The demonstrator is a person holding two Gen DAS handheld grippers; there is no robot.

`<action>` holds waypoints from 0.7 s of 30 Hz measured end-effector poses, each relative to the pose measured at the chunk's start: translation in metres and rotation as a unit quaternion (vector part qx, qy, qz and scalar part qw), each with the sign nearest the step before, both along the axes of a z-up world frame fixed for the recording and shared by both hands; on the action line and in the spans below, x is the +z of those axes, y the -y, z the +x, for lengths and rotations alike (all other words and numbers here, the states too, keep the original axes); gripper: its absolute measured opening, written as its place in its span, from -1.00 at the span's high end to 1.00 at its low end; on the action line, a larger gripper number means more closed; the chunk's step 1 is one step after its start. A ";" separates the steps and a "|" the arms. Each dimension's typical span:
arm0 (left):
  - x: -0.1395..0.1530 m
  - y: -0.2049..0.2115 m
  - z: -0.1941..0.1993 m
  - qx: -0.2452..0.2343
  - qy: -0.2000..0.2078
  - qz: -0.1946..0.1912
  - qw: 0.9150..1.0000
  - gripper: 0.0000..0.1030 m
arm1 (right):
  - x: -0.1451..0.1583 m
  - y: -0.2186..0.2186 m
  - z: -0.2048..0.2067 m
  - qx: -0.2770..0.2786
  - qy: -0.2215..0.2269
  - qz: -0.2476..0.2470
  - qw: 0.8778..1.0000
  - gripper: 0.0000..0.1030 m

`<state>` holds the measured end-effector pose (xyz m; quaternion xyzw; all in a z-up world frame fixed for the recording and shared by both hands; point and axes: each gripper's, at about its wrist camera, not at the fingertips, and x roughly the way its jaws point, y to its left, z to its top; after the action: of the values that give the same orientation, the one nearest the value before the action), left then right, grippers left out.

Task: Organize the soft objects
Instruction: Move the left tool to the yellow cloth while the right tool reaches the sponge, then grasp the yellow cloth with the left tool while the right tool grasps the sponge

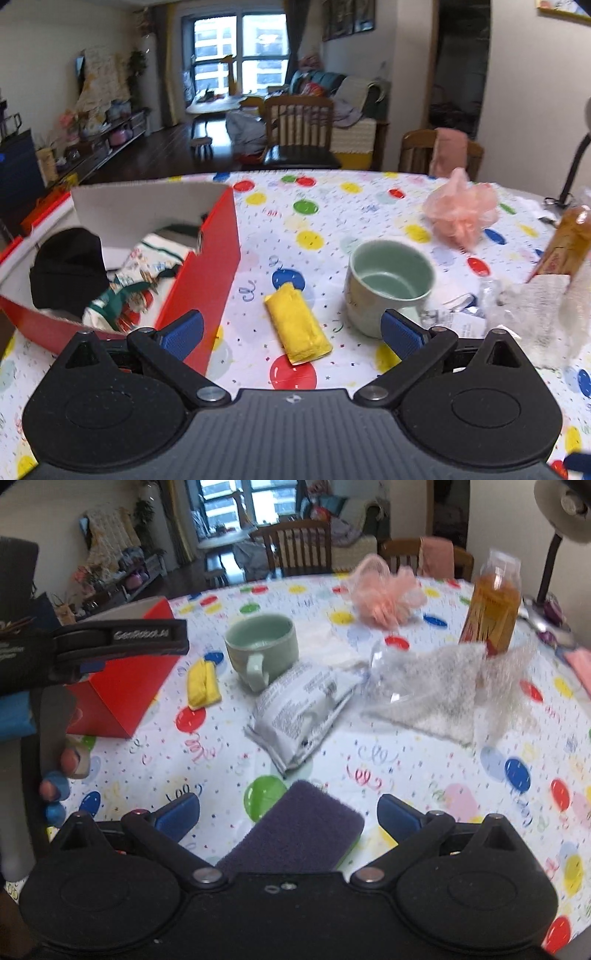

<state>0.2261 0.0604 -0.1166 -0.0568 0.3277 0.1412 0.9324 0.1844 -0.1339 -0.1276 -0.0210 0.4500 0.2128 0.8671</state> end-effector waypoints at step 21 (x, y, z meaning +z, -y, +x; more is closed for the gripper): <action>-0.075 0.005 0.065 0.070 -0.078 0.037 0.994 -0.99 | -0.034 -0.022 0.007 -0.016 -0.076 -0.067 0.995 -0.87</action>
<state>0.2907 0.0558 -0.1911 -0.0335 0.3895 0.2225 0.8931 0.1918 -0.1117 -0.1617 -0.0562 0.5278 0.1695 0.8304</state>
